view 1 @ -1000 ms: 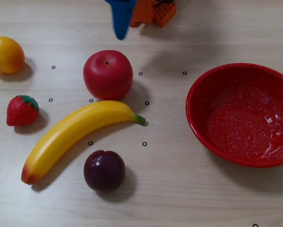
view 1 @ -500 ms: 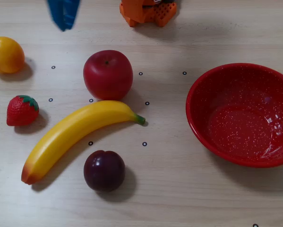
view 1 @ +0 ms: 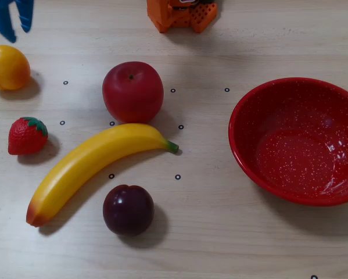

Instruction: Put the peach in the red bowl.

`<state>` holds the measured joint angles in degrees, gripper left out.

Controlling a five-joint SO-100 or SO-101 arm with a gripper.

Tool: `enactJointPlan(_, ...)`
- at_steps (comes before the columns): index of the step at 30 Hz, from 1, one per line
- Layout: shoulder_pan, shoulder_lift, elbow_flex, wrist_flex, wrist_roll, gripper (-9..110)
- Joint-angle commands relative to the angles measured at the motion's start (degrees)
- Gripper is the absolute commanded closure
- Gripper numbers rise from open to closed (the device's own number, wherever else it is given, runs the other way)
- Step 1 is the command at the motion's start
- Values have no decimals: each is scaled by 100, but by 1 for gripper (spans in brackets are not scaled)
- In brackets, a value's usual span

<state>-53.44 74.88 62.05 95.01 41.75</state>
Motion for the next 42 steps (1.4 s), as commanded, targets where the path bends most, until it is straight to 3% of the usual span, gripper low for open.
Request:
enactJointPlan(1,-334,9,-712,88,721,78)
enactJointPlan(13,-1389,-1204,-1819,738,3516,59)
enactJointPlan(20,-1512,-1477,-1846,448,3639,62)
enactJointPlan(32,-1582,-1969,-1731,-369,2909,61)
enactJointPlan(42,-1538,-2224,-1564,-519,3182,60)
